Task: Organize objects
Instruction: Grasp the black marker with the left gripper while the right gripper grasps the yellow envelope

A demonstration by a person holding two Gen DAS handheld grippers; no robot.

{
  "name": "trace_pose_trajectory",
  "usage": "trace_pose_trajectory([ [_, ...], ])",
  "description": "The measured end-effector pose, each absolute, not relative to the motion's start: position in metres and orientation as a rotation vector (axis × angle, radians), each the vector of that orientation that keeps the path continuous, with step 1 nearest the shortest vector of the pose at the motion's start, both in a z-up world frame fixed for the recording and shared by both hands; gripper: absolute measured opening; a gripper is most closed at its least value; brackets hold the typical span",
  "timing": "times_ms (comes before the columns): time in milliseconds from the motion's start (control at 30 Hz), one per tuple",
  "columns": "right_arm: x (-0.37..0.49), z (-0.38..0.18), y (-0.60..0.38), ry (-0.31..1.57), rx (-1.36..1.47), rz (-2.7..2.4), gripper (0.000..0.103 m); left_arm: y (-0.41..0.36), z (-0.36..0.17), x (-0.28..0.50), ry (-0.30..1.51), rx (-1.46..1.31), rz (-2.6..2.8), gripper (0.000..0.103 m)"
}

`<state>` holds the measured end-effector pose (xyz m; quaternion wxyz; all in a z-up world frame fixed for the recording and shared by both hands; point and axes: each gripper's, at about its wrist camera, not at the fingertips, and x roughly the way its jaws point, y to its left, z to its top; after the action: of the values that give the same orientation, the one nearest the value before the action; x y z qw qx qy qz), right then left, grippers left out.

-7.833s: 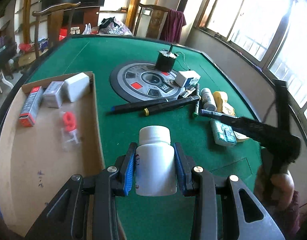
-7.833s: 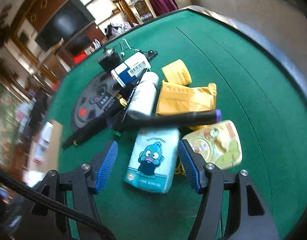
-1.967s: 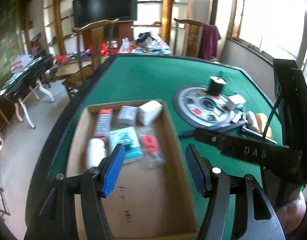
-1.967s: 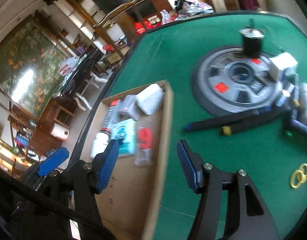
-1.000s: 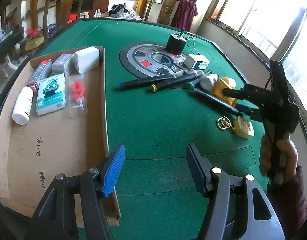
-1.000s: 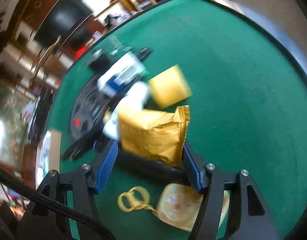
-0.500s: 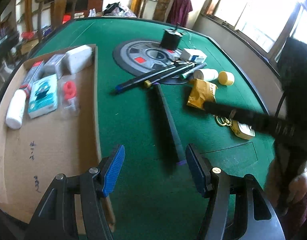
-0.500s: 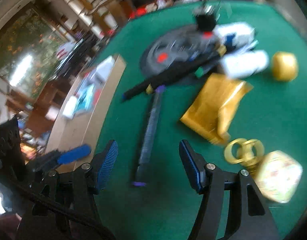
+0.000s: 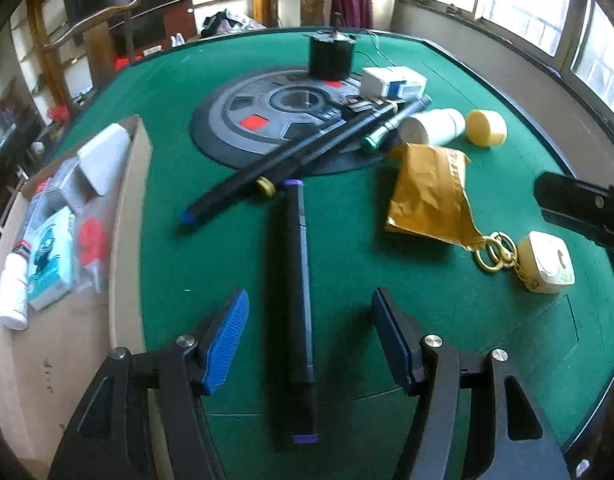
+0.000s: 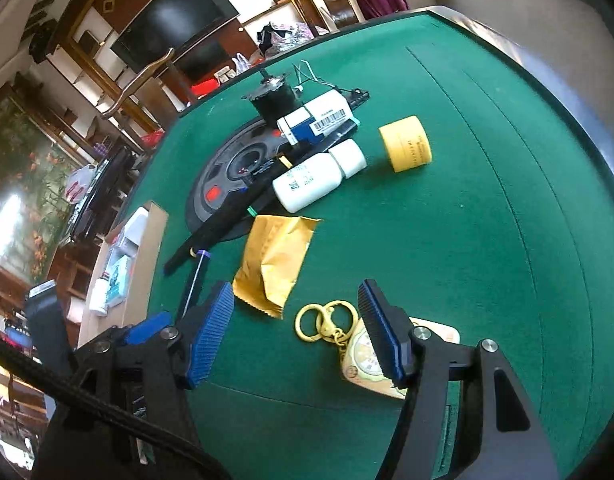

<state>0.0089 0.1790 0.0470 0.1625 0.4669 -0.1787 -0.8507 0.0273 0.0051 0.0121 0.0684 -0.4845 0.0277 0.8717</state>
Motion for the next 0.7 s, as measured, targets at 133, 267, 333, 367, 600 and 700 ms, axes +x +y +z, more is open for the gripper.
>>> trace_pose_trajectory([
  [133, 0.003, 0.044, 0.169, -0.493, 1.357, -2.417, 0.064, 0.000, 0.014, 0.031, 0.039, -1.395, 2.641, 0.029],
  [267, -0.004, 0.038, 0.153, -0.472, 1.384, -2.407, 0.064, -0.018, 0.016, 0.031, -0.079, -1.412, 2.621, 0.011],
  [333, -0.008, 0.034, 0.148, -0.476, 1.403, -2.407, 0.064, -0.026, 0.017, 0.035, -0.138, -1.414, 2.606, 0.011],
  [367, -0.011, 0.032, 0.145, -0.479, 1.414, -2.408, 0.064, -0.028, 0.017, 0.038, -0.154, -1.409, 2.600, 0.011],
  [600, -0.040, 0.016, 0.111, -0.347, 1.540, -2.488, 0.064, -0.026, 0.015, 0.040, -0.147, -1.385, 2.620, 0.012],
  [700, -0.047, 0.016, 0.091, -0.216, 1.565, -2.536, 0.065, -0.023, 0.016, 0.038, -0.141, -1.378, 2.627, 0.015],
])
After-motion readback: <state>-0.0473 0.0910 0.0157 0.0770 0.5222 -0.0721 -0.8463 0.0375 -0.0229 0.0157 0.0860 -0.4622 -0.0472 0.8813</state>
